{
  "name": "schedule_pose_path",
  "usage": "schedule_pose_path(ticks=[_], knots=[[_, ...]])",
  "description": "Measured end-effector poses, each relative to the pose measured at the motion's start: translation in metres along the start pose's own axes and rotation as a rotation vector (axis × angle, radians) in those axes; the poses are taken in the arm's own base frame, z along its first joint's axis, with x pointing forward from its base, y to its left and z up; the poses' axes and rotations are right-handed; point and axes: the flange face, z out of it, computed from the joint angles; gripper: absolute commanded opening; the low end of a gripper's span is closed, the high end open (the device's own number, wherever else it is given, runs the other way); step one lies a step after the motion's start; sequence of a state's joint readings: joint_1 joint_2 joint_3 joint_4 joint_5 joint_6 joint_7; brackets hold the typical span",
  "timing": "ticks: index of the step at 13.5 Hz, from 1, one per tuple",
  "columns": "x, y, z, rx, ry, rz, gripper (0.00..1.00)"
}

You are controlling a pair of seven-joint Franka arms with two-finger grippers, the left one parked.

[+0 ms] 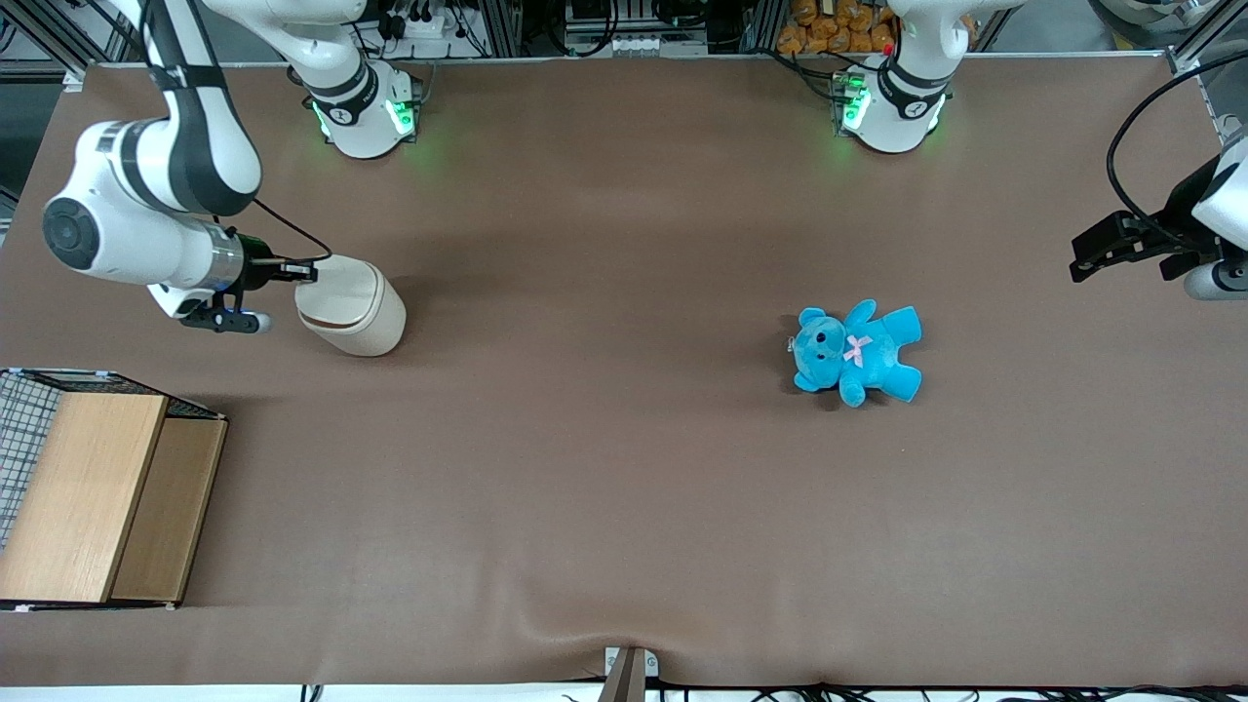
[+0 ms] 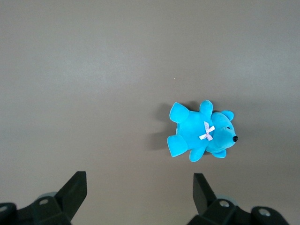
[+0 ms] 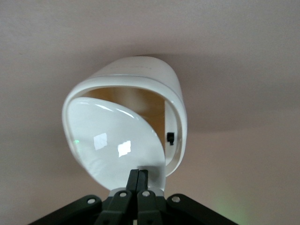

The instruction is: Open trash can with right arm

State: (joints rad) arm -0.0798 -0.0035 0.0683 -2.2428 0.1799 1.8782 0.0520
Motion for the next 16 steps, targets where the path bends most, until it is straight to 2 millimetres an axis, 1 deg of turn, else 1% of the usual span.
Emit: schedule_pose_path(ticks=[1, 2, 3, 4, 5, 6, 7, 9, 11, 13, 15, 16], knots=[[-0.001, -0.008, -0.006, -0.003, -0.004, 0.006, 0.0], [-0.002, -0.019, -0.011, -0.009, -0.009, 0.014, 0.06], [-0.004, -0.031, -0.016, -0.016, -0.017, 0.022, 0.17], [-0.007, -0.044, -0.025, -0.024, -0.026, 0.03, 0.45], [-0.01, -0.056, -0.037, -0.031, -0.033, 0.037, 0.77], [-0.013, -0.067, -0.051, -0.037, -0.037, 0.044, 0.94], [-0.017, -0.077, -0.067, -0.04, -0.036, 0.051, 1.0], [-0.022, -0.09, -0.096, -0.041, -0.022, 0.065, 1.0], [-0.022, -0.089, -0.123, -0.028, 0.013, 0.062, 1.0], [-0.021, -0.077, -0.153, -0.011, 0.053, 0.067, 1.0], [-0.022, -0.052, -0.188, 0.005, 0.089, 0.086, 1.0], [-0.022, -0.04, -0.201, 0.012, 0.107, 0.091, 1.0]])
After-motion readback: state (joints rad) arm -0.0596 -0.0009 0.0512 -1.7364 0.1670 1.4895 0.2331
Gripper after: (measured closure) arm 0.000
